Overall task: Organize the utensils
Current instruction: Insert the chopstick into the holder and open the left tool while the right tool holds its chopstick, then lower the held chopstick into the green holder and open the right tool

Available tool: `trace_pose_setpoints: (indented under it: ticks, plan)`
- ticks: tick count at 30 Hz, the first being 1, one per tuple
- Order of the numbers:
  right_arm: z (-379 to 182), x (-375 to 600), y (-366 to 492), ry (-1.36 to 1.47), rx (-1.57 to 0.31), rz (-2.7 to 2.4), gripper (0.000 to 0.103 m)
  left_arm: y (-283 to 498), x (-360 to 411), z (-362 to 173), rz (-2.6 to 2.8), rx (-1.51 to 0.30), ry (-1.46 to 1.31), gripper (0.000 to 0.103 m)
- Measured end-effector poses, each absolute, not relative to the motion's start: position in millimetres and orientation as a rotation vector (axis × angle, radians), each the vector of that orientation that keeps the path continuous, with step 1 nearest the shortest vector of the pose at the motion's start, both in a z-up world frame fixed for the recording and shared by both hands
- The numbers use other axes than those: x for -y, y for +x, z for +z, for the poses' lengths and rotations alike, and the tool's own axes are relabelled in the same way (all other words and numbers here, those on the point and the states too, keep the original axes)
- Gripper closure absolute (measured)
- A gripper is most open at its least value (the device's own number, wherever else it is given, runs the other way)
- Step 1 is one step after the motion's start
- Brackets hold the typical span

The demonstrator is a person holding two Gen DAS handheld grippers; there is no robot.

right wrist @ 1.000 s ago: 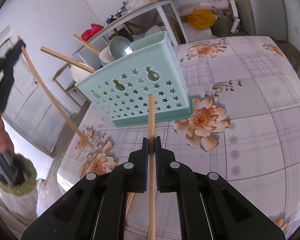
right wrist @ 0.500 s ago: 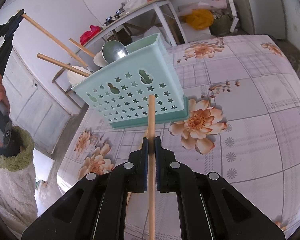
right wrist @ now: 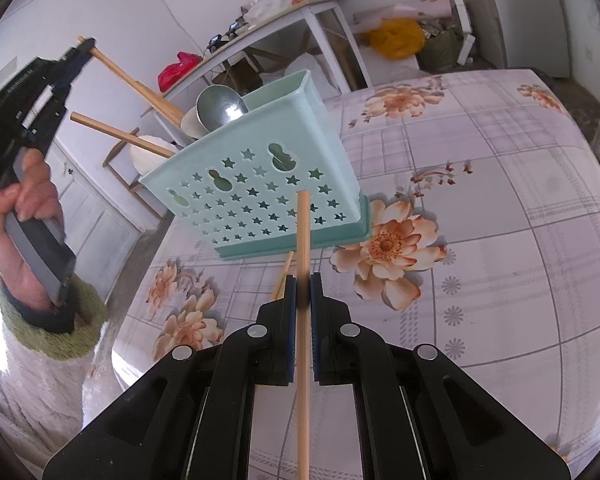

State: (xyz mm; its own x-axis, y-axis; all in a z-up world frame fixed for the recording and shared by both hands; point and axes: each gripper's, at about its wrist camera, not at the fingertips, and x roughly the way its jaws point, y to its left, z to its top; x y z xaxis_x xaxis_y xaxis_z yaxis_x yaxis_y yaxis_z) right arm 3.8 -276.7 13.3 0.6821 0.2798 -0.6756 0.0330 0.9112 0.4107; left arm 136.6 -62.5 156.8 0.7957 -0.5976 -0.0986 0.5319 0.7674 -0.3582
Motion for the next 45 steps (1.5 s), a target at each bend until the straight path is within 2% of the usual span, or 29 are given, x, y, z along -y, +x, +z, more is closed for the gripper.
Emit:
trace_pose_setpoints:
  ticks: [11, 13, 15, 22, 33, 39, 45]
  plan:
    - [12.9, 277.9, 3.3, 0.411, -0.815, 0.14, 0.098, 140.4, 63.3, 131.0, -0.648, -0.312, -0.34, 0.096]
    - [12.9, 277.9, 3.1, 0.411, -0.815, 0.14, 0.098, 141.6, 61.4, 132.2, -0.652, -0.315, -0.342, 0.091]
    - [12.9, 278.0, 3.0, 0.412, -0.815, 0.14, 0.098, 140.7, 60.4, 132.8, -0.655, -0.312, -0.344, 0.079]
    - [12.9, 277.9, 3.0, 0.411, -0.814, 0.14, 0.098, 128.7, 56.3, 136.0, -0.652, -0.286, -0.317, 0.065]
    - [15.1, 278.2, 3.9, 0.406, -0.809, 0.136, 0.098, 98.4, 40.5, 125.6, -0.624, -0.306, -0.252, 0.034]
    - [21.8, 278.3, 3.8, 0.397, -0.791, 0.132, 0.098, 83.0, 33.4, 107.0, -0.614, -0.372, -0.208, 0.025]
    - [30.2, 276.5, 2.8, 0.377, -0.774, 0.127, 0.098, 69.9, 25.1, 83.7, -0.601, -0.448, -0.145, 0.021]
